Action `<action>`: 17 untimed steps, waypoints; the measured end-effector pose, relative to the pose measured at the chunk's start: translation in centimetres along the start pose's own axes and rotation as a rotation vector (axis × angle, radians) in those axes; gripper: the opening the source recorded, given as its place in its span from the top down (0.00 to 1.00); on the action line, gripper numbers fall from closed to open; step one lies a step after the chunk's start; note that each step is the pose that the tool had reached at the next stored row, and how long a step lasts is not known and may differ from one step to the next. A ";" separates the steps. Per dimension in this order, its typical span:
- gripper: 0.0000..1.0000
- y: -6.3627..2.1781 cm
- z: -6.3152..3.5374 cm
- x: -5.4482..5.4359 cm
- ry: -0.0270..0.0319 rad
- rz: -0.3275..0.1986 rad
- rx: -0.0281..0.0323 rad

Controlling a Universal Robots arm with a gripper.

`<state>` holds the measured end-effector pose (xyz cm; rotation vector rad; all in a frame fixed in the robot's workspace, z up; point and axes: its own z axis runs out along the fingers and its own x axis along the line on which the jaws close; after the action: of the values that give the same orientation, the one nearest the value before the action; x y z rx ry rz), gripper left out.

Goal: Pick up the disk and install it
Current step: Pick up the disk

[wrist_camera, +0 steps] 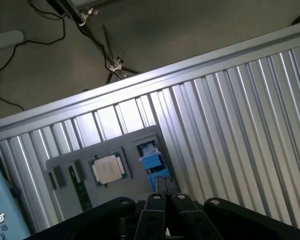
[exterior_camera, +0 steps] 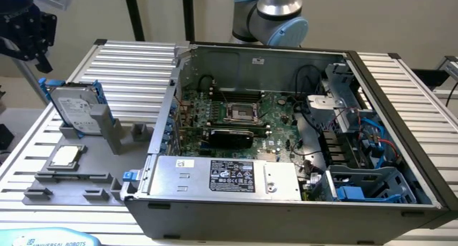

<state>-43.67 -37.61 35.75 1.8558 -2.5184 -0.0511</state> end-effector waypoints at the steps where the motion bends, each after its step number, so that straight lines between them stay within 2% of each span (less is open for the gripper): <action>1: 0.89 -0.01 0.02 0.0 0.0001 -0.015 0.0008; 17: 0.89 -0.39 0.33 -0.1 0.0042 -0.208 0.0078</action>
<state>-43.27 -37.60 35.41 2.1111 -2.3152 -0.0393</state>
